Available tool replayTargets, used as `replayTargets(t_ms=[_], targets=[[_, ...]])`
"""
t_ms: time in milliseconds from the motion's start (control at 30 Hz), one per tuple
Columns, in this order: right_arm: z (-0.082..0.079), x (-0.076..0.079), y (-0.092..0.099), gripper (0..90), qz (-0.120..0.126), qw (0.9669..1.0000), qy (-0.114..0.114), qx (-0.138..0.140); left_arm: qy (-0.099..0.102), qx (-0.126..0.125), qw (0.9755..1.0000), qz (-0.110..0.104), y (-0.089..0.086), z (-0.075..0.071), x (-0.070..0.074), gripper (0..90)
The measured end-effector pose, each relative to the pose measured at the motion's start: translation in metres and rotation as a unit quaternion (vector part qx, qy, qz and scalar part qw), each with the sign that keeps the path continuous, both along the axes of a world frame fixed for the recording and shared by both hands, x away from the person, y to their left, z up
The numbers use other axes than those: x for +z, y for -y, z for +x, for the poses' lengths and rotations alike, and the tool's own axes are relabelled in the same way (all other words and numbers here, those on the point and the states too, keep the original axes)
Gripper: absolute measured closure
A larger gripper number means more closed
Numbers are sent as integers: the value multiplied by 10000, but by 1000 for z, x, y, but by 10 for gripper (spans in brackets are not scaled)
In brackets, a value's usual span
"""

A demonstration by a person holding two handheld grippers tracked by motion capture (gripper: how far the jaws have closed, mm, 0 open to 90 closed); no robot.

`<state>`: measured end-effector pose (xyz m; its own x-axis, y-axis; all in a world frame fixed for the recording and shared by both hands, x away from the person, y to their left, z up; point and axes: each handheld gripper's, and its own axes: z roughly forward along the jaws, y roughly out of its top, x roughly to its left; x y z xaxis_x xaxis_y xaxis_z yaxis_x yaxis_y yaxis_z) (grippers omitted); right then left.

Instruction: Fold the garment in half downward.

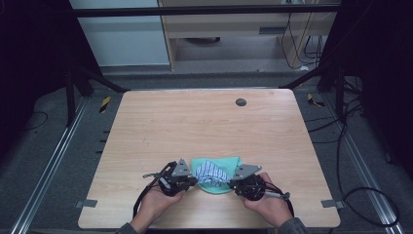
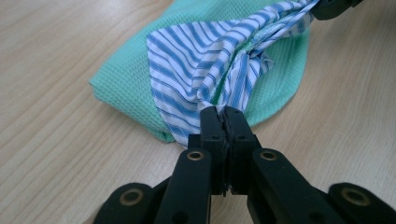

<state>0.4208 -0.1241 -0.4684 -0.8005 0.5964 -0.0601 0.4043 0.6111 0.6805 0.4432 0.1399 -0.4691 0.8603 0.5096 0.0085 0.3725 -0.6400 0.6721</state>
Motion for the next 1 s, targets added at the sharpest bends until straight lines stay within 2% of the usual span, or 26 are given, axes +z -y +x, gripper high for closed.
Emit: replayTargets(t_ms=[233,467,667,700,733,767,800,833,867,933,967,1000], targets=[[-4,-9,-2,884,-141,9998,-123,111,-71,-90,9999,126,-2,-3,-6,885],[-5,-9,-4,884,-207,9995,-183,136,-82,-115,9996,226,-3,-4,-8,886],[-6,-10,-5,869,-218,9994,-231,119,-66,-66,9998,171,-4,-6,-10,857],[-7,-9,-3,785,-144,9997,-191,63,35,80,9999,59,-7,-9,-8,788],[-7,-9,-3,785,-144,9997,-191,63,35,80,9999,59,-7,-9,-8,708],[-8,-8,-2,715,-77,9998,-155,17,52,152,9999,-7,-9,-11,-7,708],[-11,-6,2,573,21,9999,-116,-52,125,271,9995,-95,-13,-15,-4,565],[-11,-6,2,573,21,9999,-116,-52,125,271,9995,-95,-13,-15,-4,504],[-14,-5,8,474,85,9998,-127,-131,160,348,9991,-194,-18,-19,-2,452],[-17,-3,14,403,83,9997,-126,-170,167,368,9990,-215,-20,-21,0,365],[-17,-3,14,403,83,9997,-126,-170,190,370,9989,-220,-23,-22,1,365],[-19,-2,20,309,79,9996,-16,-275,204,377,9988,-240,-25,-23,3,327]])
